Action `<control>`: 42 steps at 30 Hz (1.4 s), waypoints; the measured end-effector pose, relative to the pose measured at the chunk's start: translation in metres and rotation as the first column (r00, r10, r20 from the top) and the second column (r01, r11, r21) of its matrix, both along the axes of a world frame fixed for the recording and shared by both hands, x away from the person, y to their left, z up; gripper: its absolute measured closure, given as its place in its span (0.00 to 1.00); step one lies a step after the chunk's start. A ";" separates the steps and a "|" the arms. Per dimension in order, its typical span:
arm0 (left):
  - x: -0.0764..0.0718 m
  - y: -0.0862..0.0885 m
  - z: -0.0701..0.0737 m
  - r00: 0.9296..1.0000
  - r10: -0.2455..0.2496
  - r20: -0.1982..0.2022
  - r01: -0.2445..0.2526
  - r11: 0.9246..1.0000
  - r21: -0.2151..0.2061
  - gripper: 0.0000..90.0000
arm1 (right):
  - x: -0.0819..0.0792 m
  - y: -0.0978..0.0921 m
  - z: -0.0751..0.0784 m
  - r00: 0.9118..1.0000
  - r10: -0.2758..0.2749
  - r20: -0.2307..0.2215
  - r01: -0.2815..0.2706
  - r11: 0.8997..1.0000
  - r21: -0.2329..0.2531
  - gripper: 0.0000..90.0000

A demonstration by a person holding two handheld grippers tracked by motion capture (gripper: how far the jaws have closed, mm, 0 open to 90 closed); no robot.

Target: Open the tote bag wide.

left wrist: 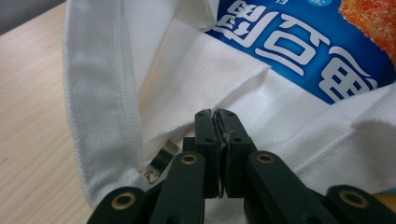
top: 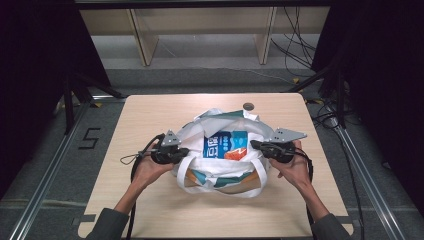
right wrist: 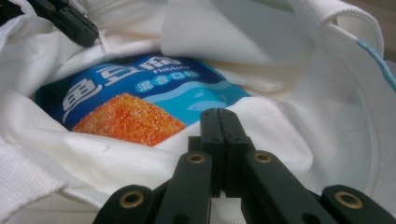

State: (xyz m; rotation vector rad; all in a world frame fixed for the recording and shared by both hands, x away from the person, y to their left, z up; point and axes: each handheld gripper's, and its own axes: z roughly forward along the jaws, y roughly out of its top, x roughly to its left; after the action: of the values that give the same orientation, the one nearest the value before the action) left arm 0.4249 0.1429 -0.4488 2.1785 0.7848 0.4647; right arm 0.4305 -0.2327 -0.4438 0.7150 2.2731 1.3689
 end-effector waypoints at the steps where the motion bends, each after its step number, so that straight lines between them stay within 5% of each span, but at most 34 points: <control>1: 0.000 0.001 0.002 1.000 -0.024 0.001 0.024 1.000 0.008 0.96 | -0.001 0.001 0.002 1.000 -0.003 0.009 0.003 1.000 0.002 1.00; 5: -0.003 0.006 0.014 1.000 0.011 -0.004 -0.012 0.994 -0.112 0.93 | -0.018 0.010 0.020 0.997 0.035 0.066 -0.034 0.999 -0.019 1.00; 7: -0.005 0.012 0.023 1.000 0.013 0.001 -0.013 0.988 -0.156 0.91 | -0.026 0.012 0.030 0.998 0.025 0.054 -0.025 1.000 -0.007 0.99; 9: -0.009 0.016 0.029 1.000 0.019 0.006 -0.017 0.973 -0.229 0.89 | -0.030 0.012 0.034 0.998 0.017 0.063 -0.016 1.000 -0.012 0.99; 14: -0.006 0.032 0.036 0.997 0.078 0.016 -0.071 0.960 -0.271 0.85 | -0.025 0.000 0.036 0.996 -0.043 0.079 0.043 0.999 -0.004 0.99; 18: 0.009 0.041 0.037 0.986 0.163 0.045 -0.146 0.956 -0.254 0.85 | -0.007 -0.012 0.031 0.993 -0.090 0.079 0.091 0.996 -0.014 0.99; 21: 0.030 0.043 0.035 0.977 0.211 0.034 -0.194 0.943 -0.271 0.86 | 0.009 -0.021 0.029 0.987 -0.123 0.099 0.123 0.992 0.011 0.99; 24: 0.048 0.037 0.030 0.980 0.200 0.012 -0.189 0.939 -0.287 0.88 | 0.027 -0.029 0.027 0.981 -0.170 0.093 0.167 0.985 0.039 1.00; 26: 0.054 0.030 0.024 0.980 0.197 0.001 -0.190 0.947 -0.261 0.89 | 0.036 -0.029 0.021 0.984 -0.172 0.047 0.171 0.985 0.024 1.00; 27: 0.057 0.028 0.022 0.980 0.197 0.011 -0.191 0.961 -0.198 0.89 | 0.039 -0.027 0.018 0.982 -0.182 0.044 0.181 0.983 0.021 1.00; 31: 0.072 0.030 0.000 0.972 0.226 -0.070 -0.236 0.949 -0.208 0.89 | 0.050 -0.027 0.003 0.984 -0.180 0.013 0.180 0.983 -0.039 1.00; 33: 0.072 0.028 -0.012 0.971 0.220 -0.096 -0.234 0.954 -0.187 0.90 | 0.051 -0.024 -0.008 0.985 -0.173 -0.008 0.172 0.983 -0.069 1.00; 35: 0.070 0.030 -0.019 0.969 0.225 -0.103 -0.242 0.947 -0.211 0.91 | 0.053 -0.021 -0.020 0.983 -0.178 -0.043 0.173 0.979 -0.110 1.00; 36: 0.070 0.033 -0.019 0.969 0.214 -0.121 -0.235 0.951 -0.200 0.91 | 0.053 -0.021 -0.024 0.981 -0.180 -0.071 0.171 0.979 -0.115 1.00; 37: 0.069 0.032 -0.020 0.967 0.227 -0.117 -0.248 0.944 -0.217 0.91 | 0.053 -0.021 -0.027 0.981 -0.176 -0.079 0.166 0.979 -0.118 1.00; 39: 0.068 0.031 -0.016 0.971 0.221 -0.095 -0.235 0.956 -0.174 0.91 | 0.053 -0.021 -0.027 0.981 -0.174 -0.084 0.163 0.979 -0.121 1.00; 42: 0.062 0.028 -0.005 0.972 0.225 -0.071 -0.235 0.955 -0.180 0.90 | 0.047 -0.021 -0.013 0.980 -0.186 -0.064 0.178 0.978 -0.110 0.99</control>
State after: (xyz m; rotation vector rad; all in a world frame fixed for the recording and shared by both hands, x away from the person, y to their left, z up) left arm 0.4872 0.1709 -0.4538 1.9394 1.0734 0.4348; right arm 0.4779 -0.2534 -0.4568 0.9278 2.2524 1.1488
